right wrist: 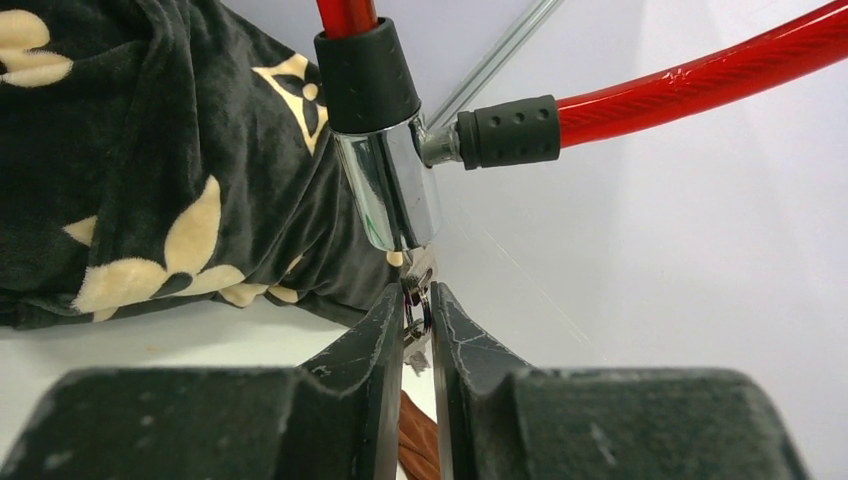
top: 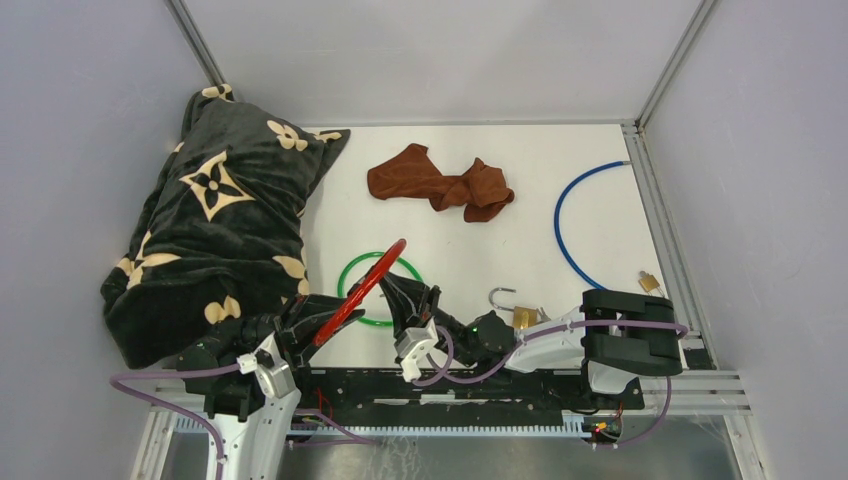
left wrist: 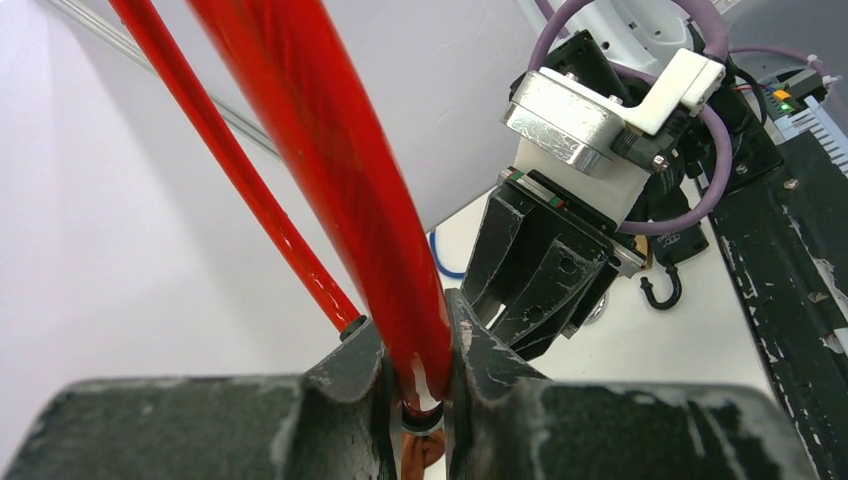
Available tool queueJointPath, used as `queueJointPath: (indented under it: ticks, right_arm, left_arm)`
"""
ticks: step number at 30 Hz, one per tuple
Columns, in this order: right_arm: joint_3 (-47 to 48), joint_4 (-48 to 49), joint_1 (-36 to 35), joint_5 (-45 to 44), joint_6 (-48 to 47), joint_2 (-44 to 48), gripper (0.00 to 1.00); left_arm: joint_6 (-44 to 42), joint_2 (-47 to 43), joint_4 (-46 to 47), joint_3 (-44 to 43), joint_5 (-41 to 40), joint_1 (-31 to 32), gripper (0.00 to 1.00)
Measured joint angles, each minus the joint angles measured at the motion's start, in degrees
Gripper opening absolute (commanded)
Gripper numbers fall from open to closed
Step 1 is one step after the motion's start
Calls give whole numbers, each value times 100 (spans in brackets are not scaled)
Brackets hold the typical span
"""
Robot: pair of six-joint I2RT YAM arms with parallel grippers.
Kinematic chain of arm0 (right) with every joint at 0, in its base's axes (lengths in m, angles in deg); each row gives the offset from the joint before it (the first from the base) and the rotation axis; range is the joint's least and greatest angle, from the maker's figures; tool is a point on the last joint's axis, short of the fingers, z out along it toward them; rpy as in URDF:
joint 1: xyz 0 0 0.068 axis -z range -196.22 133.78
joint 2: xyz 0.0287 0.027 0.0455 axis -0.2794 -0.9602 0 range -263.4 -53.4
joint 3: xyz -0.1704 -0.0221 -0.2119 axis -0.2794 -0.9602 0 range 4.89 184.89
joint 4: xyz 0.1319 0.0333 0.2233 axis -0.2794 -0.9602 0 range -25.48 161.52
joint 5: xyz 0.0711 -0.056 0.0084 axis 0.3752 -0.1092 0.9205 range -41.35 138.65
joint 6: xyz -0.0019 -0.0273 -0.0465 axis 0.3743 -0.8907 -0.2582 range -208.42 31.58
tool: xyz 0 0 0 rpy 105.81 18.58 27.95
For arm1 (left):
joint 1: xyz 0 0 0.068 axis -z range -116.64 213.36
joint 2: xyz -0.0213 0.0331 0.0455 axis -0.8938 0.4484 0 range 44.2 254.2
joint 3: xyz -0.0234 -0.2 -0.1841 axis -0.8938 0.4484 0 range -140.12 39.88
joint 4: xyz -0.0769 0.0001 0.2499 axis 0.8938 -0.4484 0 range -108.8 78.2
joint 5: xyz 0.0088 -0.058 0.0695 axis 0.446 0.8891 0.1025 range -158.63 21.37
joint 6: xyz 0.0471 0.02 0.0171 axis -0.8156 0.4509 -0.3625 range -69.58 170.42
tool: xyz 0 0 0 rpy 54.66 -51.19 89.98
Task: Lock with the key
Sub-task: Lock the lock.
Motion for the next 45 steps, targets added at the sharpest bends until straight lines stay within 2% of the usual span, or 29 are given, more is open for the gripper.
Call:
queueJointPath:
  ticks: [4, 6, 7, 8, 18, 28, 30, 31, 33, 39, 45]
  right_arm:
    - [0, 0, 0, 96, 0, 4, 16]
    - [0, -7, 0, 179, 0, 28, 10]
    - [0, -9, 0, 236, 4, 59, 3]
    - [0, -17, 0, 264, 4, 98, 0]
    - [-2, -916, 153, 767, 162, 684, 0]
    - [105, -3213, 726, 2446, 892, 1829, 0]
    - [238, -3574, 789, 2612, 990, 1869, 13]
    - [293, -3707, 804, 2662, 1036, 1869, 24]
    - [345, -3869, 809, 2752, 1147, 1869, 37]
    - [372, -4065, 787, 2975, 1539, 1932, 49]
    - [365, -4468, 903, 3086, 1827, 2356, 71]
  left_arm:
    - [0, 0, 22, 15, 0, 0, 2]
    - [0, 0, 22, 22, 0, 0, 2]
    - [0, 0, 24, 22, -2, 0, 2]
    - [0, -2, 33, 22, -2, 0, 2]
    - [0, -48, 243, 22, -31, 2, 2]
    - [7, -118, 251, 22, 35, 28, 2]
    - [4, -122, 247, 22, 37, 33, 2]
    - [4, -122, 236, 22, 37, 33, 2]
    - [4, -122, 192, 22, 44, 33, 2]
    - [4, -125, 94, 28, 22, 33, 2]
    - [4, -125, 42, 31, 4, 31, 2]
